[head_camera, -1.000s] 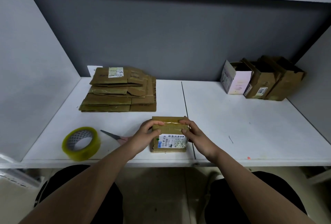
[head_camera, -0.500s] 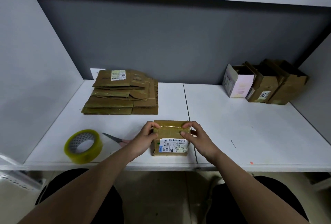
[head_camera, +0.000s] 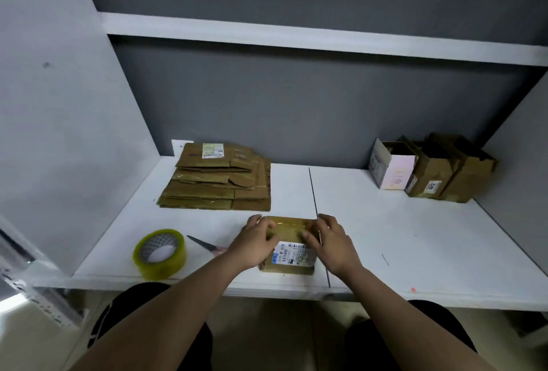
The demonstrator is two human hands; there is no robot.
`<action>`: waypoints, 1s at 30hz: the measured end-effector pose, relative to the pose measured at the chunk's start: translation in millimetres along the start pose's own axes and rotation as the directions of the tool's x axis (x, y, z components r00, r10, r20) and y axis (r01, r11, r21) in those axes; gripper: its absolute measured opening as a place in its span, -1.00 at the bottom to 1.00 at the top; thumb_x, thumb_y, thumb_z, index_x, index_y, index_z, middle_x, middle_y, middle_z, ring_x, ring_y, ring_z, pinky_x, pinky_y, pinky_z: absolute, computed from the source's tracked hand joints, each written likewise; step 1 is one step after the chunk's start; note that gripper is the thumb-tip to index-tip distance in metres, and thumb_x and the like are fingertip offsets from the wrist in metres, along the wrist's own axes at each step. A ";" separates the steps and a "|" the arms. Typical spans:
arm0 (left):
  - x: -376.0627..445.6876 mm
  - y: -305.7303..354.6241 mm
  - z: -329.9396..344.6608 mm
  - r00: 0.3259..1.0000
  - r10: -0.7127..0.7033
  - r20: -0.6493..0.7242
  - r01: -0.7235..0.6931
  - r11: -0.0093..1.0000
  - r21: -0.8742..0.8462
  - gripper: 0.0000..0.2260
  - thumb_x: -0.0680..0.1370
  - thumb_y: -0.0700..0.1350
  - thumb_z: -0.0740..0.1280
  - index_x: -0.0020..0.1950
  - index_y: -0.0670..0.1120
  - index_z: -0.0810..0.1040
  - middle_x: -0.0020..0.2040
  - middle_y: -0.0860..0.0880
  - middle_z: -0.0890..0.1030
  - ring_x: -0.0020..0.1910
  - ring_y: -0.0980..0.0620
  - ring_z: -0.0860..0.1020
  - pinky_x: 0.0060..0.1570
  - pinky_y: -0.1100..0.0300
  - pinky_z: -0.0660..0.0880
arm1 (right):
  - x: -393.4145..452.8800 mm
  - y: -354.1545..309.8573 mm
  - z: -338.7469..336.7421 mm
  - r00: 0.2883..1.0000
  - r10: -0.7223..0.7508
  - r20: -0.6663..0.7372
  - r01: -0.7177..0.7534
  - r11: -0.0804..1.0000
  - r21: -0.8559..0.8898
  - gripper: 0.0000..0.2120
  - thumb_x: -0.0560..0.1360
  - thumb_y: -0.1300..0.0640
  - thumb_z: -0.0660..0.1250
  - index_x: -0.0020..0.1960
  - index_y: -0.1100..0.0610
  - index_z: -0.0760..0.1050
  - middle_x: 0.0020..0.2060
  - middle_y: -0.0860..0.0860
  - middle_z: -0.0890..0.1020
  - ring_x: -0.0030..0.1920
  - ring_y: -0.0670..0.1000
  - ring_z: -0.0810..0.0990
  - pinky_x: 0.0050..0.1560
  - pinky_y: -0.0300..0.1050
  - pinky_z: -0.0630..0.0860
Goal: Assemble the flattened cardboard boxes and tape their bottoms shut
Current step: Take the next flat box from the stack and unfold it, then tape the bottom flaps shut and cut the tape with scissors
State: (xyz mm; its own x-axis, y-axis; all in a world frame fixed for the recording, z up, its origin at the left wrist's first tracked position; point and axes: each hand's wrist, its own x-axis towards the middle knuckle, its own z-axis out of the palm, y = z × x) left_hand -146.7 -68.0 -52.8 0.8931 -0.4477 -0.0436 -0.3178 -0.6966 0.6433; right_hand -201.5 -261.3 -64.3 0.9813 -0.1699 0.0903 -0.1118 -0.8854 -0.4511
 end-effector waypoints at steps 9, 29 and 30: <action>-25.1 -55.6 -66.8 0.977 -0.056 -0.204 0.100 0.972 0.213 -0.70 0.60 -0.02 0.21 0.34 0.00 0.40 0.34 -0.02 0.45 0.26 -0.04 0.46 0.19 0.08 0.43 | 20.3 -71.4 -9.4 0.969 -0.209 -0.133 0.208 0.978 -0.023 -0.80 0.59 0.08 0.18 0.15 0.05 0.52 0.12 -0.02 0.57 0.12 0.03 0.53 0.07 -0.08 0.45; -70.9 -187.8 -70.1 0.978 -0.008 -0.210 0.129 0.812 0.569 -0.49 0.18 -0.13 0.52 0.13 0.09 0.65 -0.25 -0.11 0.69 -0.39 -0.10 0.64 -0.49 0.15 0.56 | 46.2 -179.9 122.0 0.929 -0.166 0.330 0.142 0.985 0.096 -0.79 0.59 0.11 0.18 0.15 0.05 0.54 0.13 0.03 0.61 0.13 0.09 0.55 0.04 -0.09 0.48; -73.2 -181.7 -74.0 0.971 -0.041 -0.237 0.154 0.863 0.481 -0.50 0.33 -0.14 0.46 0.25 0.11 0.57 -0.03 -0.12 0.69 -0.18 -0.12 0.66 -0.28 0.09 0.61 | 47.5 -177.5 121.7 0.933 -0.155 0.325 0.119 0.984 0.130 -0.79 0.59 0.12 0.19 0.15 0.05 0.54 0.13 0.03 0.62 0.13 0.09 0.55 0.07 -0.08 0.49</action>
State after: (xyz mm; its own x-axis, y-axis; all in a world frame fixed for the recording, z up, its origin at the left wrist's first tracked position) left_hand -130.8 132.9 -109.9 0.9553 -0.2732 0.1128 -0.2901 -0.9397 0.1809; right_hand -116.1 -59.6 -88.0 0.9837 0.1198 -0.1343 0.0268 -0.8355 -0.5489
